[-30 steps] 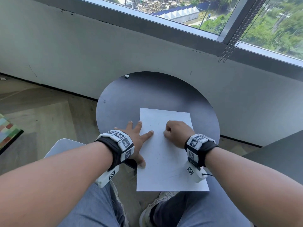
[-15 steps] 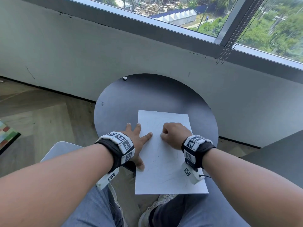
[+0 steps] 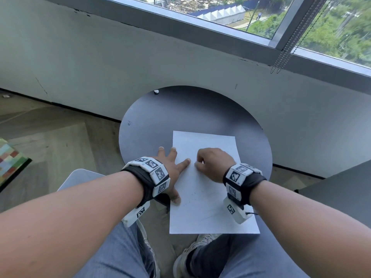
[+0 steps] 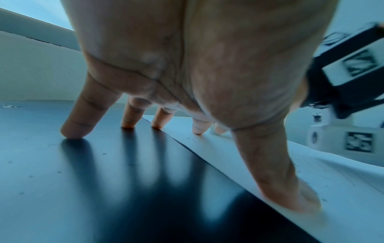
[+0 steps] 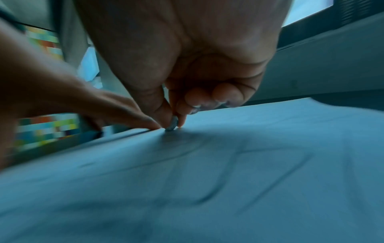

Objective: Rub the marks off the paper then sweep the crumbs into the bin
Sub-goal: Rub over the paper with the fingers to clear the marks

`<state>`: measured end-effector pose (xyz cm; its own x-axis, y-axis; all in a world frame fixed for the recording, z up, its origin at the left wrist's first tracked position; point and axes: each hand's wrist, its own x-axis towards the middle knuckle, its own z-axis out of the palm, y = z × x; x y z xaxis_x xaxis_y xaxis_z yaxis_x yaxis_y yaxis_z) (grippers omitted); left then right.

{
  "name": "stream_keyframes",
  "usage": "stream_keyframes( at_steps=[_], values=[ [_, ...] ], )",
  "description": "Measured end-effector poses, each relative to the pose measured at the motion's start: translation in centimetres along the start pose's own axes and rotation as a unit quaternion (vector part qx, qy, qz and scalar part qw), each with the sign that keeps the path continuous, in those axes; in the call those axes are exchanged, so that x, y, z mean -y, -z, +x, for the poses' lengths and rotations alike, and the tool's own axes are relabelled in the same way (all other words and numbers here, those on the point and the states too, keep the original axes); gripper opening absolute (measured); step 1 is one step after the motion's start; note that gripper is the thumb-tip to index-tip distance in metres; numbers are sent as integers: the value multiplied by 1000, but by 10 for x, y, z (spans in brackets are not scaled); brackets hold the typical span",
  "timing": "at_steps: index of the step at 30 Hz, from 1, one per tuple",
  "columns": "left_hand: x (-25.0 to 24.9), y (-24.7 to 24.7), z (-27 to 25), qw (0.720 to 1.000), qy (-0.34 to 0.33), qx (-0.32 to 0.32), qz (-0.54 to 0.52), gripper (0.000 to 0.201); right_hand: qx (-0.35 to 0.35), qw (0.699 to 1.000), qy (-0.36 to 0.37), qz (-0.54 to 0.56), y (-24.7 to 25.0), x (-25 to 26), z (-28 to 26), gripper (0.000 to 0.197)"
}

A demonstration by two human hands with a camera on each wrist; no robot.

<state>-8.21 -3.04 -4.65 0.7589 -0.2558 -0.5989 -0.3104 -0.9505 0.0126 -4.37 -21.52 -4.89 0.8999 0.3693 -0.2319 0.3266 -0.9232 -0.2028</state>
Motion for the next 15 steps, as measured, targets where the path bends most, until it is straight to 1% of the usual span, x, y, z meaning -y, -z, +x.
stream_keyframes(
  at_steps=[3,5,7,10,12,14,15],
  values=[
    [-2,2,-1,1000,4,4,-3,134,-13,998,-62,-3,9,-19,15,13],
    [-3,3,-2,1000,5,6,-4,134,-17,997,-73,-15,9,-19,17,12],
    [-2,2,-2,1000,4,5,-4,133,-16,998,-52,-26,4,-10,12,14],
    [-2,1,0,1000,2,1,-3,134,-10,999,29,-36,-4,7,-3,17],
    [-2,1,1,1000,4,4,-2,134,9,997,68,-31,-5,13,-9,15],
    [-2,1,0,1000,3,4,1,134,36,997,64,-29,-1,10,-8,14],
    [-2,1,0,1000,2,3,1,134,39,998,41,-21,2,4,-5,15]
  ],
)
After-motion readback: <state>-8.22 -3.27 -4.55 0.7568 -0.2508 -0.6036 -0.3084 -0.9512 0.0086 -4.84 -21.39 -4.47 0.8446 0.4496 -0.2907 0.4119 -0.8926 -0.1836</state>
